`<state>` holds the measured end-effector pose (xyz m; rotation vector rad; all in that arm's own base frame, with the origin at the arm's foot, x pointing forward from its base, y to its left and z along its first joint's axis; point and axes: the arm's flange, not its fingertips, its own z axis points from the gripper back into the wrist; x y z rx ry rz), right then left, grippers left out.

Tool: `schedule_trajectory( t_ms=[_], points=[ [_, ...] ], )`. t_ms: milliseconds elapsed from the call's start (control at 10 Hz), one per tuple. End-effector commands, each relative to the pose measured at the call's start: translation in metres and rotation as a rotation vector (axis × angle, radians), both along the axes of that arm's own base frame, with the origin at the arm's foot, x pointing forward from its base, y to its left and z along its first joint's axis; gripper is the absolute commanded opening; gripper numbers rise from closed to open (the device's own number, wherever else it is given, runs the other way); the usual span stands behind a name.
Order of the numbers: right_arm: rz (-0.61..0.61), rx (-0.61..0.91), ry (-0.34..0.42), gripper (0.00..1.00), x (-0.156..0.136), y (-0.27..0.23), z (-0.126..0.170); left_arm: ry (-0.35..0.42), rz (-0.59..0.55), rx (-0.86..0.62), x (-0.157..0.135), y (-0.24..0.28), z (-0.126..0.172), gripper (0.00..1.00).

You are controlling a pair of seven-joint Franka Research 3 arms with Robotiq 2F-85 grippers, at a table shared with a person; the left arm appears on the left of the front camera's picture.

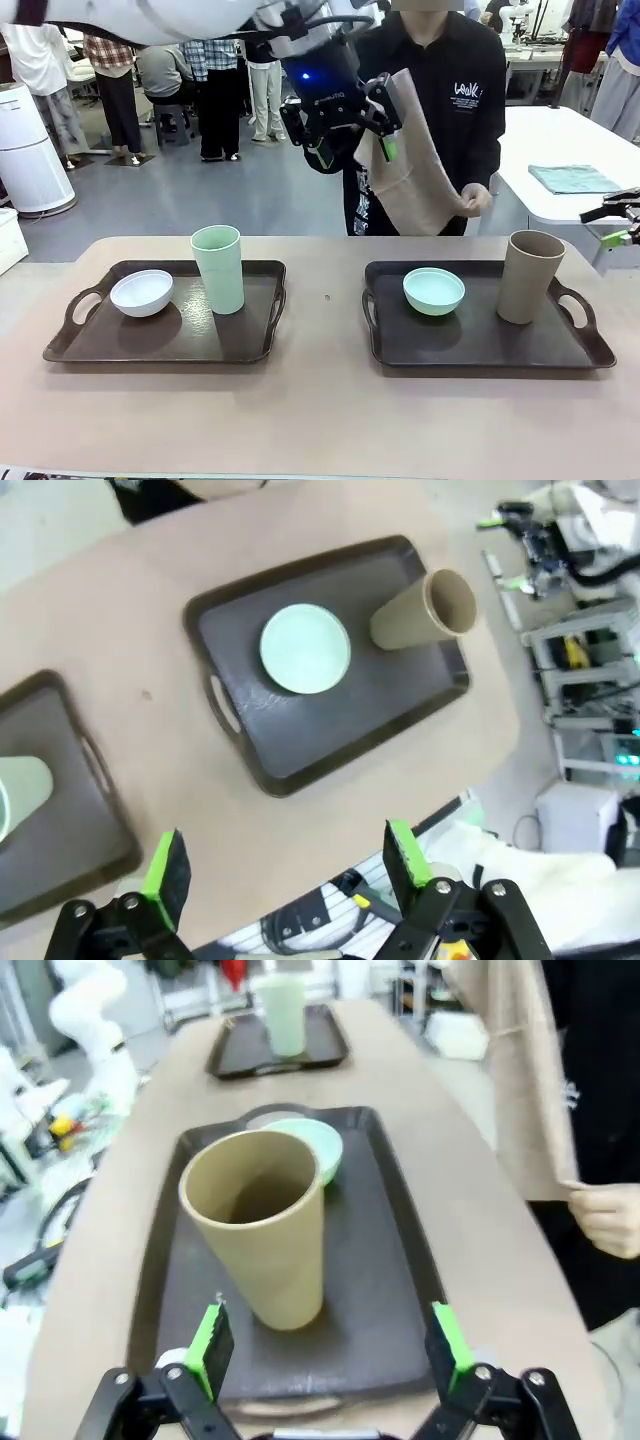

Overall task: Set up a tray with a mat and arrange the tableware.
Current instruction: Pick up the Picnic Bowl and Reusable plastic cup from the Handle tray in front of the human's position and hold them in the air.

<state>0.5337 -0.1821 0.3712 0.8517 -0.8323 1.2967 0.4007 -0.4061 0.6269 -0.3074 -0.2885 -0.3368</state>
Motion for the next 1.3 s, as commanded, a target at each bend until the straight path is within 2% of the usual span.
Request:
schedule_trajectory(
  t_ms=[0,200,300,400,500,700,800,1000,1200],
  points=[
    [0.089,-0.026,-0.027,1.00,-0.007,0.005,-0.007,0.032,0.064,0.068,0.022,-0.029,0.009,1.00],
    [0.098,-0.024,-0.017,1.00,-0.014,0.020,-0.016,0.052,0.083,0.100,0.041,-0.045,-0.012,1.00],
    [0.078,-0.019,-0.007,1.00,-0.017,0.028,-0.021,0.060,0.096,0.085,0.049,-0.051,-0.027,1.00],
    [0.024,-0.004,-0.005,1.00,-0.019,0.036,-0.023,0.051,0.063,0.054,0.050,-0.055,-0.036,1.00],
    [0.091,-0.011,0.004,1.00,-0.008,0.016,-0.017,0.052,0.069,0.081,0.042,-0.035,-0.030,1.00],
    [0.091,-0.011,0.004,1.00,-0.008,0.016,-0.017,0.052,0.069,0.081,0.042,-0.035,-0.030,1.00],
    [0.078,-0.007,0.008,1.00,-0.011,0.019,-0.021,0.061,0.063,0.075,0.049,-0.045,-0.040,1.00],
    [0.140,-0.006,0.018,1.00,-0.001,0.041,-0.037,0.090,0.218,0.229,0.065,-0.074,-0.080,1.00],
    [0.176,0.040,0.036,1.00,0.009,0.049,-0.053,0.071,0.246,0.268,0.069,-0.103,-0.102,1.00]
  ],
)
